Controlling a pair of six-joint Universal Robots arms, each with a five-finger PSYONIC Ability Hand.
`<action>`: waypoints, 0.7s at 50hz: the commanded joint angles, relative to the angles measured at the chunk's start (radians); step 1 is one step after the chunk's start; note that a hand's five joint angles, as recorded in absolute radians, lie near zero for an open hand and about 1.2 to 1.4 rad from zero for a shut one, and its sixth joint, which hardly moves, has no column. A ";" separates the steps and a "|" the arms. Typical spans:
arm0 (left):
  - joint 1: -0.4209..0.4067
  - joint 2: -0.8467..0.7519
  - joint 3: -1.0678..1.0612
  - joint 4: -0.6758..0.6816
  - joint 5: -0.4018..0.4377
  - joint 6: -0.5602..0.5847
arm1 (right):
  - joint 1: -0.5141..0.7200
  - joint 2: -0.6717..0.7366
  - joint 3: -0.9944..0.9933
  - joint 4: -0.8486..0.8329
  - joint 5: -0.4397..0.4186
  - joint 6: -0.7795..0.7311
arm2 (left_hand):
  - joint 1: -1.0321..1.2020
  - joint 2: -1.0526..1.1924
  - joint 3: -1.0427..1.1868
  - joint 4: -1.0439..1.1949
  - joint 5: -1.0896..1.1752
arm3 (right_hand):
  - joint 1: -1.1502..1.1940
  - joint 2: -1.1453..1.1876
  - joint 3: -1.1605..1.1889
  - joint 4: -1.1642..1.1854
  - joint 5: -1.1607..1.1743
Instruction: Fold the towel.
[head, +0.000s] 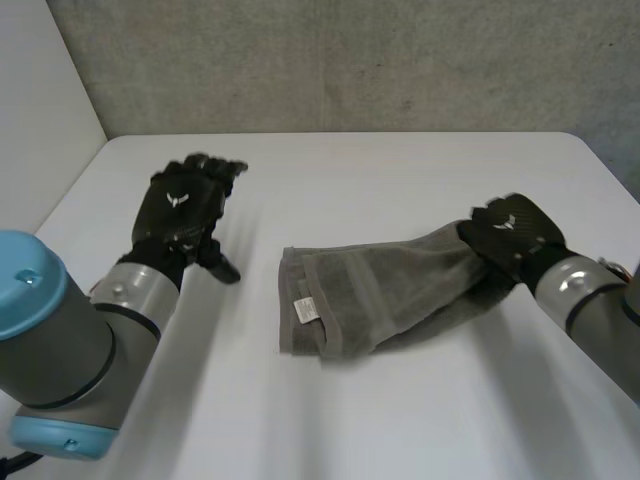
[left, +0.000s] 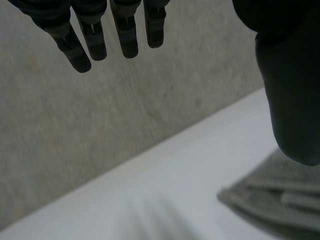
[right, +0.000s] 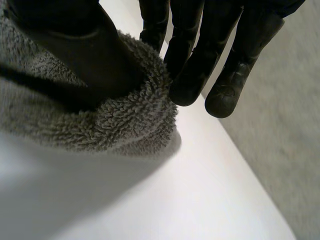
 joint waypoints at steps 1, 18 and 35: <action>-0.021 0.041 0.048 -0.008 -0.003 -0.006 | 0.267 0.111 -0.231 0.112 -0.021 -0.038 | -0.072 -0.075 -0.060 -0.079 -0.210 | 0.087 0.111 0.056 0.049 0.067; -0.014 0.032 0.104 -0.063 -0.009 -0.025 | 0.560 0.323 -0.410 0.138 0.106 -0.069 | -0.074 -0.077 -0.063 -0.082 -0.213 | -1.019 -0.995 -1.049 -1.056 -1.039; -0.117 -0.163 0.159 -0.064 -0.019 -0.085 | 0.255 0.068 -0.167 0.087 0.080 0.407 | -0.063 -0.066 -0.051 -0.070 -0.201 | -1.072 -1.048 -1.102 -1.109 -1.092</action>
